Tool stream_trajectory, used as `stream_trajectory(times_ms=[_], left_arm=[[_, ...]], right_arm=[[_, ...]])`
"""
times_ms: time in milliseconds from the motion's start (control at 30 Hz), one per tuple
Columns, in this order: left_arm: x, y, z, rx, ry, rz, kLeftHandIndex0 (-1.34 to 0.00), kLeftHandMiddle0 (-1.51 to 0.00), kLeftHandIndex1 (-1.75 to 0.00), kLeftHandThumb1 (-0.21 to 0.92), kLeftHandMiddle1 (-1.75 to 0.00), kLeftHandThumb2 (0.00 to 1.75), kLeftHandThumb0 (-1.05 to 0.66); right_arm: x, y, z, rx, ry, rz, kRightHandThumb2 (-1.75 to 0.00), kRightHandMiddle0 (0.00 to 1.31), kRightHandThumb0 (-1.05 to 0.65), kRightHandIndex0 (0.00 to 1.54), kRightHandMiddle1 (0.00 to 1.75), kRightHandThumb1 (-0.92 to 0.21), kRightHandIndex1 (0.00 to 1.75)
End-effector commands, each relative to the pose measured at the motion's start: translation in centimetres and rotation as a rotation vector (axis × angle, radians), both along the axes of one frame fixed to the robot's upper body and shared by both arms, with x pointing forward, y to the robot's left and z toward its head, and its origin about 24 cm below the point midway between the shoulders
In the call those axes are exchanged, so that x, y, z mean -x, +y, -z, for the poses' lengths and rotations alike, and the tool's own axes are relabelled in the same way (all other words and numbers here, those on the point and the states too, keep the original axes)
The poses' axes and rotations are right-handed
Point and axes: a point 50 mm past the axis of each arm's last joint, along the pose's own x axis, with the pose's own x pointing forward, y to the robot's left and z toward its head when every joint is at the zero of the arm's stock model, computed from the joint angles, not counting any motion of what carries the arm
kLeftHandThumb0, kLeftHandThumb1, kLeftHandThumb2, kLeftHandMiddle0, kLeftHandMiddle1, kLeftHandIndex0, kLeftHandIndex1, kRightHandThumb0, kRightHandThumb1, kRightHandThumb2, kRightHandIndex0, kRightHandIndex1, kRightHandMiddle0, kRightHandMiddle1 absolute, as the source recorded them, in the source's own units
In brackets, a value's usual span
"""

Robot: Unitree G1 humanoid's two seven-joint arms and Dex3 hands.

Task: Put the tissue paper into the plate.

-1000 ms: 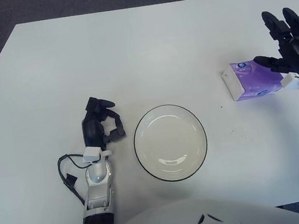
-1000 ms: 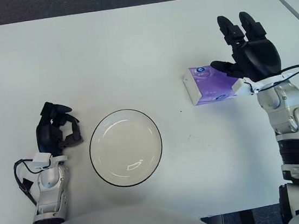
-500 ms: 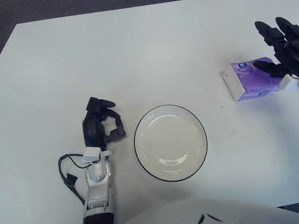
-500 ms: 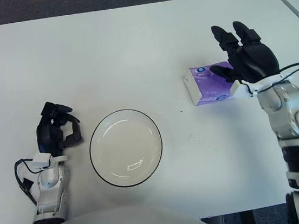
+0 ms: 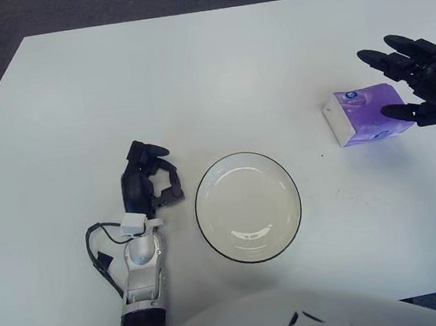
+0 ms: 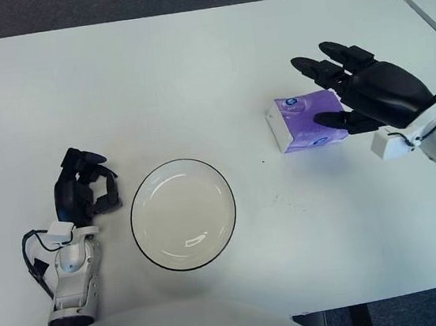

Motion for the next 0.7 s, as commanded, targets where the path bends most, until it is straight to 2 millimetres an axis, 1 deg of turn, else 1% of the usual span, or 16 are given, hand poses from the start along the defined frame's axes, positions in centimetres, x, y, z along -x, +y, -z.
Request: stream_trajectory(times_ms=[0, 333, 400, 667], left_arm=[[1.6, -0.2, 3.1, 0.007, 0.152, 0.004, -0.44, -0.69, -1.75, 0.24, -1.71, 1.42, -0.01], [1.5, -0.3, 3.2, 0.019, 0.134, 0.023, -0.42, -0.67, -1.75, 0.25, -1.74, 1.42, -0.01], [1.5, -0.3, 3.2, 0.013, 0.138, 0.021, -0.42, -0.67, -1.75, 0.25, -1.74, 1.42, -0.01], [1.4, -0.3, 3.3, 0.014, 0.144, 0.024, -0.44, -0.70, -1.75, 0.21, -1.75, 1.46, -0.01]], right_arm=[[0.2, -0.3, -0.1, 0.015, 0.054, 0.014, -0.48, 0.00, -1.05, 0.00, 0.00, -0.92, 0.00], [1.2, -0.1, -0.6, 0.086, 0.087, 0.029, -0.37, 0.00, -1.05, 0.00, 0.00, -0.92, 0.00], [1.3, -0.2, -0.6, 0.098, 0.114, 0.046, -0.35, 0.00, -1.05, 0.00, 0.00, -0.91, 0.00], [1.7, 0.0, -0.8, 0.111, 0.180, 0.064, -0.32, 0.00, -1.05, 0.00, 0.00, -0.89, 0.00]])
